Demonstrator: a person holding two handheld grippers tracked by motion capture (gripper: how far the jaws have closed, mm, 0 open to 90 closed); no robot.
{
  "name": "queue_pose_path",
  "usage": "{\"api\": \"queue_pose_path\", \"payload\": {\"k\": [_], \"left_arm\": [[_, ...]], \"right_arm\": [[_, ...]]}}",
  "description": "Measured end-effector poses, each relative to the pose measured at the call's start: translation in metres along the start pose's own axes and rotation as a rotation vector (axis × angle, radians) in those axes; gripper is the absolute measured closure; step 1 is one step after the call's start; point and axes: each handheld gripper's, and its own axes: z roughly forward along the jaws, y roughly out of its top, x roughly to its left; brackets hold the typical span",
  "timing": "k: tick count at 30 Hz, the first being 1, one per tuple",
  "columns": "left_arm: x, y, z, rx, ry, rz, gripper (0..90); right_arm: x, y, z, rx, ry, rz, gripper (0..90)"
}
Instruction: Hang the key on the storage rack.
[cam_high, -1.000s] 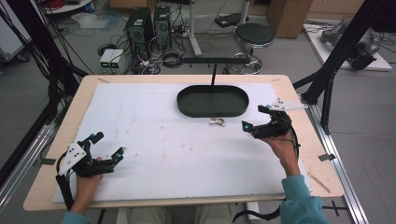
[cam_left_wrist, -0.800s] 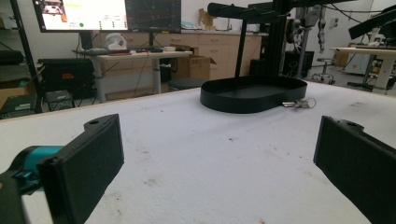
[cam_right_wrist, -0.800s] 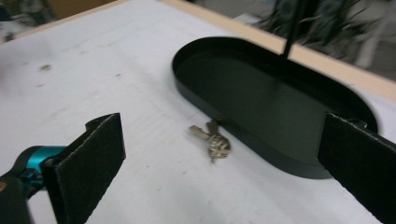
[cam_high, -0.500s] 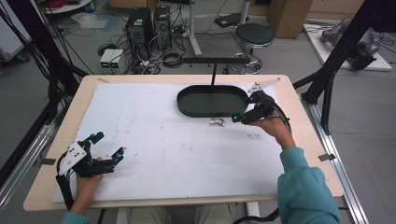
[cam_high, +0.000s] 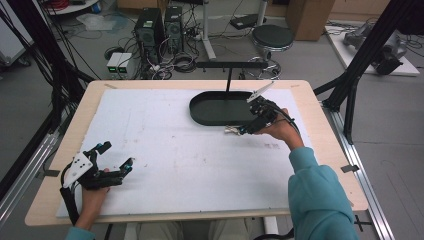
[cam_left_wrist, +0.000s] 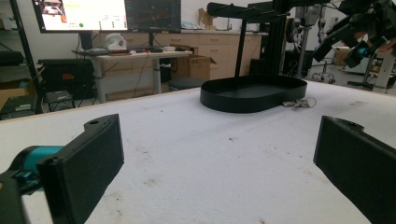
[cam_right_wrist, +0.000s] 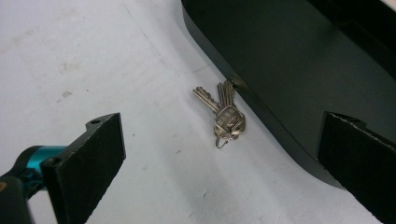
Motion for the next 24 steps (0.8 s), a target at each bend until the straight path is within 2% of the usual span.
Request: {"api": "queue_pose_path", "payload": {"k": [7,8,10,21,24], "left_arm": [[0.0,0.0,0.0,0.0,0.0,-0.001,2.0],[0.0,0.0,0.0,0.0,0.0,-0.001,2.0],[0.0,0.0,0.0,0.0,0.0,-0.001,2.0],[0.0,0.0,0.0,-0.001,0.0,-0.002,2.0],[0.0,0.0,0.0,-0.001,0.0,-0.001,2.0]], "right_arm": [[-0.001,0.001,0.013,0.056,0.015,0.006,0.7],[-0.002,0.0,0.019,0.087,0.021,0.017,1.4],[-0.003,-0.001,0.023,0.111,0.037,0.024,5.0],[-0.004,-0.001,0.036,0.164,0.041,0.046,6.3],[-0.004,-0.001,0.038,0.185,0.046,0.049,15.6]]}}
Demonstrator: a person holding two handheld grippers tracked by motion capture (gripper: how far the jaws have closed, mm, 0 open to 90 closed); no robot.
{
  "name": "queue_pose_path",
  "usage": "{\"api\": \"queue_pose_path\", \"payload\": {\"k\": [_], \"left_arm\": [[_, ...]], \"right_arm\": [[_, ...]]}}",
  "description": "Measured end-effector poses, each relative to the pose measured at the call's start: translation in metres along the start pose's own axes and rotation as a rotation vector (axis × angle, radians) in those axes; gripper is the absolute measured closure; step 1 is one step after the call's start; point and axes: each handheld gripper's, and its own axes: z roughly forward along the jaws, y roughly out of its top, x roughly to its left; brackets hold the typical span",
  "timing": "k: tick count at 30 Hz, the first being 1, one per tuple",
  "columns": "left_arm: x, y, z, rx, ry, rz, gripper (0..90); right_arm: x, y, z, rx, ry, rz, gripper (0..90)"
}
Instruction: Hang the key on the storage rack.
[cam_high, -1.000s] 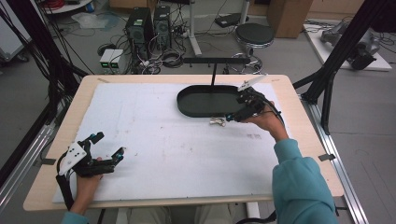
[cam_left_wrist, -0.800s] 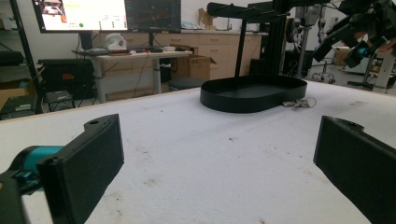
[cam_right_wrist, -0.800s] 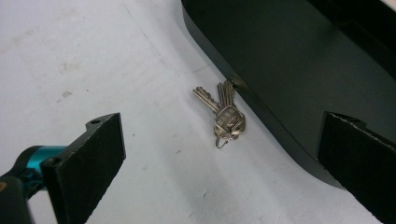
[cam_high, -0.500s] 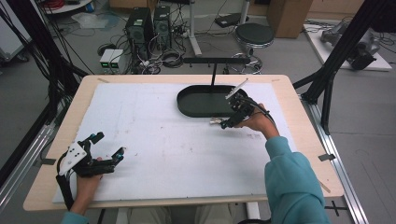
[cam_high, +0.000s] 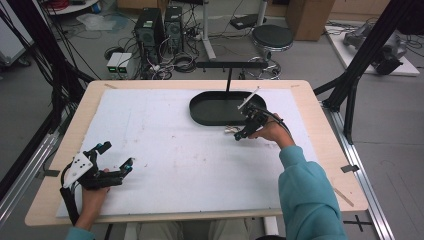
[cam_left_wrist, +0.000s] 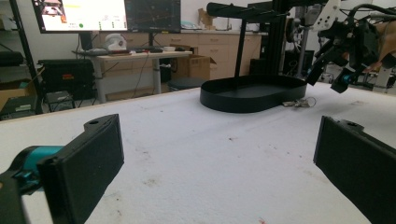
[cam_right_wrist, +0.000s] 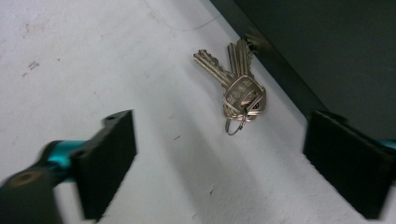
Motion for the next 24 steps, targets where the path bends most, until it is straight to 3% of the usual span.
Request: {"api": "queue_pose_path", "payload": {"k": [3,9,13,19,24], "left_arm": [[0.0,0.0,0.0,0.0,0.0,0.0,2.0],[0.0,0.0,0.0,0.001,-0.001,0.0,2.0],[0.0,0.0,0.0,0.0,-0.001,0.0,2.0],[0.0,0.0,0.0,0.001,-0.001,0.0,2.0],[0.0,0.0,0.0,0.001,-0.001,0.0,2.0]], "right_arm": [[0.0,0.001,0.003,0.025,0.001,0.018,17.9],[-0.001,0.003,0.01,0.06,0.003,0.007,35.5],[-0.004,0.004,0.012,0.055,-0.015,0.011,45.6],[-0.007,0.004,0.014,0.067,-0.018,0.043,52.4],[-0.011,0.004,0.016,0.076,-0.026,0.099,62.8]]}}
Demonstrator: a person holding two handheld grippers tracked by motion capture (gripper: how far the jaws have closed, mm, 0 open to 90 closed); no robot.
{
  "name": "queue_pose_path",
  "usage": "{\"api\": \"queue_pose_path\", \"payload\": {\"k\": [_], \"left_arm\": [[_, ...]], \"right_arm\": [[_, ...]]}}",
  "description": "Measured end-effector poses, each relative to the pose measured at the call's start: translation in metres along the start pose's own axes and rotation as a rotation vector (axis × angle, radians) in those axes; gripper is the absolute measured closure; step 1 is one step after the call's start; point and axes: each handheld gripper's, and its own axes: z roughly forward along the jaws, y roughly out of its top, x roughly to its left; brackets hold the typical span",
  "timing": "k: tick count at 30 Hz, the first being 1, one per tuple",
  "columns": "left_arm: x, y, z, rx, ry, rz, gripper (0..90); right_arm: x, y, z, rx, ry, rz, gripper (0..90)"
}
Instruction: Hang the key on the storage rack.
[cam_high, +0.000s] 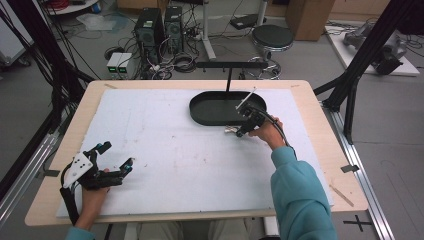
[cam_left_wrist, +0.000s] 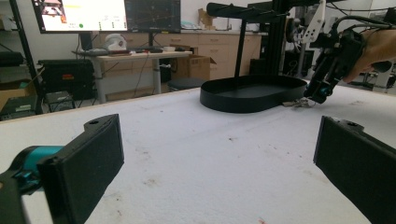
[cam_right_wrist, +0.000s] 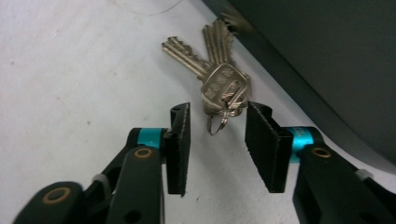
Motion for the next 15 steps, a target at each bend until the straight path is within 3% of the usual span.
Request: {"api": "queue_pose_path", "payload": {"k": [5,15], "left_arm": [[0.0,0.0,0.0,0.0,0.0,-0.001,2.0],[0.0,0.0,0.0,0.0,0.0,0.0,2.0]], "right_arm": [[-0.0037,-0.0004,0.0003,-0.006,0.021,0.039,68.7],[-0.0063,-0.0009,0.0006,-0.014,0.042,0.054,78.5]]}}
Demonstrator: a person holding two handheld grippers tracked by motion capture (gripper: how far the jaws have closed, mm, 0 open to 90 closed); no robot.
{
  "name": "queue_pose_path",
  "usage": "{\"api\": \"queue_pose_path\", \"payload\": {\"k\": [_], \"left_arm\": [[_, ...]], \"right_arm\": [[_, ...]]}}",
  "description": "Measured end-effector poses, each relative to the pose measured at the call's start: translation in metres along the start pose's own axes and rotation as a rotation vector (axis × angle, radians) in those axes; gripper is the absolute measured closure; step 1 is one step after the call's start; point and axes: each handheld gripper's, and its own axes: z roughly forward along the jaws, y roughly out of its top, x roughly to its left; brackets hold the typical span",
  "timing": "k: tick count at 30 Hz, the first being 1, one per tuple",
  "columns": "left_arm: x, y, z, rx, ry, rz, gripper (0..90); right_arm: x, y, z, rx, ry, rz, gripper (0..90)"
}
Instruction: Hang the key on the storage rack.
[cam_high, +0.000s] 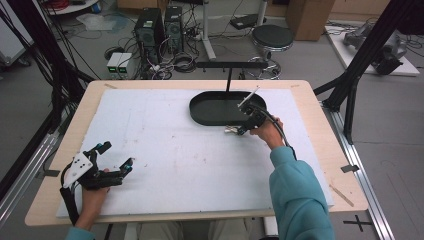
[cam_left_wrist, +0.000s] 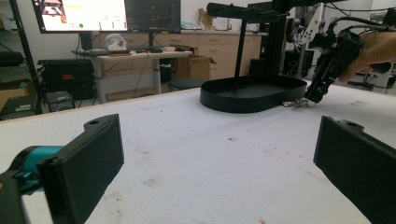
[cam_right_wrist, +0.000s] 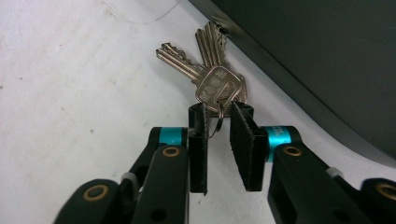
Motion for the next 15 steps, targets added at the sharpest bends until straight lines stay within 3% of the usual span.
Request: {"api": "queue_pose_path", "payload": {"k": [15], "left_arm": [[0.0,0.0,0.0,0.0,0.0,0.0,2.0]], "right_arm": [[0.0016,-0.0004,0.0012,0.0,0.005,-0.002,85.9]]}}
